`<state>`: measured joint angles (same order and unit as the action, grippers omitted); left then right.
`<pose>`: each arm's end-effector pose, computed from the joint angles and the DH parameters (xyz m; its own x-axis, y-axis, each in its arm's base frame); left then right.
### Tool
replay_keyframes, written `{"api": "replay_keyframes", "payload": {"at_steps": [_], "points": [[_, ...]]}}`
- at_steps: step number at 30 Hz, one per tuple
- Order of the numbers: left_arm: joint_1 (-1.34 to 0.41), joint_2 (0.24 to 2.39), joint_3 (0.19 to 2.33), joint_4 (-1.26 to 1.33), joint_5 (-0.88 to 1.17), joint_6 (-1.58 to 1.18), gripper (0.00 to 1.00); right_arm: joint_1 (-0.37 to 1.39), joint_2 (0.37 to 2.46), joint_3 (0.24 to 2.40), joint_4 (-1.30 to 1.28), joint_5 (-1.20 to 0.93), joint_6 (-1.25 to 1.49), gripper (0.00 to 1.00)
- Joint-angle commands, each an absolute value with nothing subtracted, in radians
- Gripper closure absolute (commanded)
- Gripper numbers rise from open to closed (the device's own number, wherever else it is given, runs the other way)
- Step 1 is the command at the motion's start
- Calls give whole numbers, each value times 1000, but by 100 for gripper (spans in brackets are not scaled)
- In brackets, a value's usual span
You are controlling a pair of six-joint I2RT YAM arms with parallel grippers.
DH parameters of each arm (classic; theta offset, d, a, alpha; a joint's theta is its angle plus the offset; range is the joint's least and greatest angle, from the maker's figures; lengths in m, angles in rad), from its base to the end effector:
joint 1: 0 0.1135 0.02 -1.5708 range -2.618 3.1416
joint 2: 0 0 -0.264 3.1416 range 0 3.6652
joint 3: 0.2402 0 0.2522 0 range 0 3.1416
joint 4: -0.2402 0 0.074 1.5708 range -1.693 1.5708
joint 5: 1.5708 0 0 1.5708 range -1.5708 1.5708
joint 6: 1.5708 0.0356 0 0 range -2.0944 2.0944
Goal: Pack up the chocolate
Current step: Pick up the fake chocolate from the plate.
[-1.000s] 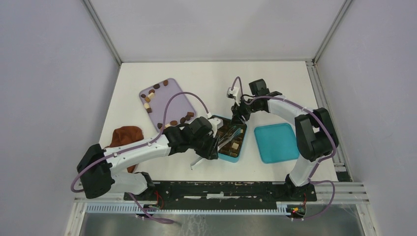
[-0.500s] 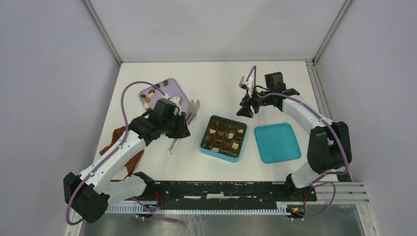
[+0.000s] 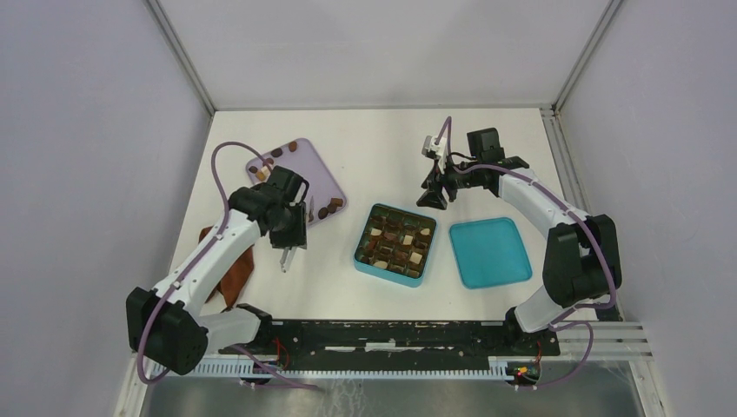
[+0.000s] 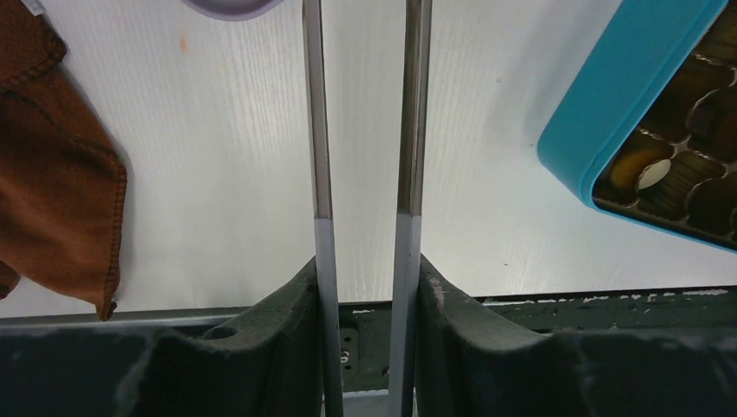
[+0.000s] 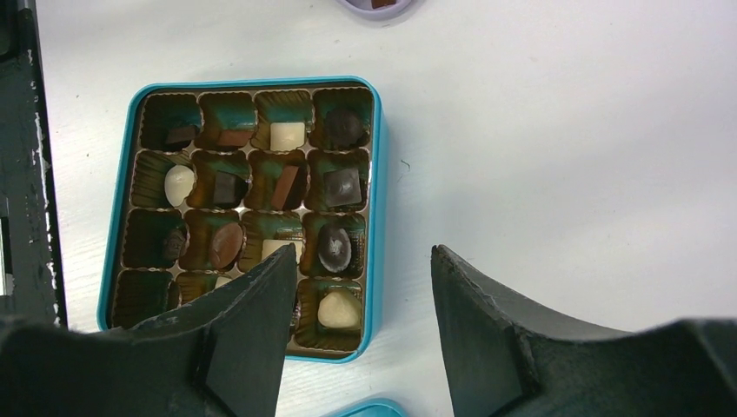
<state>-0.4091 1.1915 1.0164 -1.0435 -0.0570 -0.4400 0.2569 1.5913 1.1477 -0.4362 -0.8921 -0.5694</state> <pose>0.1950 -0.0824 0.2723 -0.9406 -0.0557 -0.3349 -0.0238 0.9948 -0.0986 0.3158 0.1116 0.2523 -0.2831 -0.4243 -0.8601 -0.9403 0.2997 0.1616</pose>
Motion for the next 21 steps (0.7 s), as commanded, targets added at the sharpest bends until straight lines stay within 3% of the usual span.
{"api": "replay_keyframes", "payload": {"at_steps": [1, 21], "points": [[-401, 1201, 1052, -1072, -92, -382, 58, 253, 1577, 1161, -436, -928, -586, 37], [-342, 1332, 1083, -1020, -35, -294, 54, 255, 1593, 1156, -437, -937, -587, 37]]}}
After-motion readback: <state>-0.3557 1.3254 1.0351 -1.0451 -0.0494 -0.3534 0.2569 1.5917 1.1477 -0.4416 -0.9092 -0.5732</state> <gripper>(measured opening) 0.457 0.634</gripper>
